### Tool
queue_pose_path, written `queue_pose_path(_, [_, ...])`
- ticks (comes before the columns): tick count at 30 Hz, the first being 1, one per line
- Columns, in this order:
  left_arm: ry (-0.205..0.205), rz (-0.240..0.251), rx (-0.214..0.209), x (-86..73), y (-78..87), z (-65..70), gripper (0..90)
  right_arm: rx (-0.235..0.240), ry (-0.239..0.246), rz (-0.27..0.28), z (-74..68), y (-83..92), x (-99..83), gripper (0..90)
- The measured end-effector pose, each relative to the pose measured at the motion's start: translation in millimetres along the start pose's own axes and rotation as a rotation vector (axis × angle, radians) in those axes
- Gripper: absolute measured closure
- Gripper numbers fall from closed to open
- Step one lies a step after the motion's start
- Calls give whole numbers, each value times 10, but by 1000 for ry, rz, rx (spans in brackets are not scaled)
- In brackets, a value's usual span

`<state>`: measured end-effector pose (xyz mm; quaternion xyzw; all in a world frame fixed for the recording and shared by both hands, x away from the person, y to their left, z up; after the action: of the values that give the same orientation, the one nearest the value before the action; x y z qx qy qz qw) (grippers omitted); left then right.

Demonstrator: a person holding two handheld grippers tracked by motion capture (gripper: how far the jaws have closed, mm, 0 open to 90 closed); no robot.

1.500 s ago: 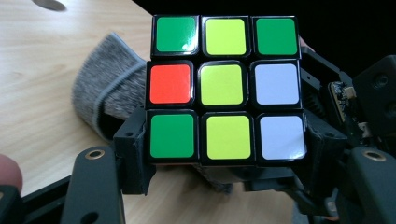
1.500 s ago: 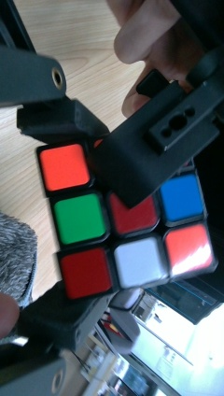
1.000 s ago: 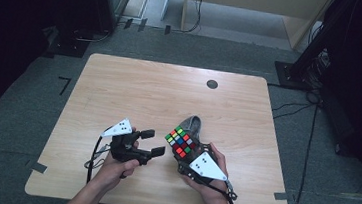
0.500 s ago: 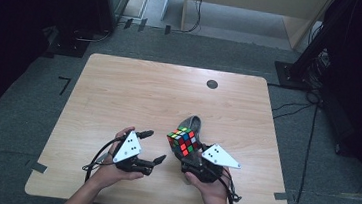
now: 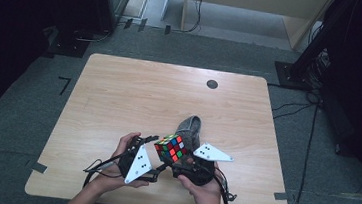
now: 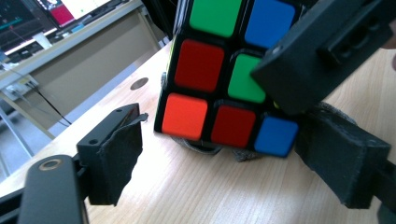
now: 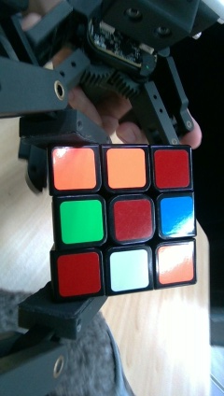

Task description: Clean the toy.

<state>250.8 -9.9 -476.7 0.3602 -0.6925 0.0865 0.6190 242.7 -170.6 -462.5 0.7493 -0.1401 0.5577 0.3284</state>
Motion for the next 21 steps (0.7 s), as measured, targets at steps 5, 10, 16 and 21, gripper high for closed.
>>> queue_pose_path(5, [-65, 0, 30, -33, -11, 36, 227, 31, -48, -38, 13, -36, -35, 339])
queue_pose_path(10, [-75, 16, 20, -53, -16, 69, 326, 50, -103, -46, 62, -43, -53, 338])
queue_pose_path(16, [-78, 32, 44, -52, -14, 70, 344, 71, -145, -35, 98, -39, -51, 326])
queue_pose_path(21, [42, 35, 45, -80, 3, -88, 345, 55, -133, -18, 144, 8, -22, 236])
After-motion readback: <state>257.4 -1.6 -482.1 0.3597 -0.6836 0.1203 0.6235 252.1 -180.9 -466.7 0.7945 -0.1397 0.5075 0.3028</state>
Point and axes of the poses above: each handheld gripper's, and its own axes: y roughly backward along the jaws, x roughly out of its top, z roughly to its right, the point moved 4 cm from there along -y, roughly forward along the jaws, and after that the axes turned 11 degrees about y, right-handed, at the moved point
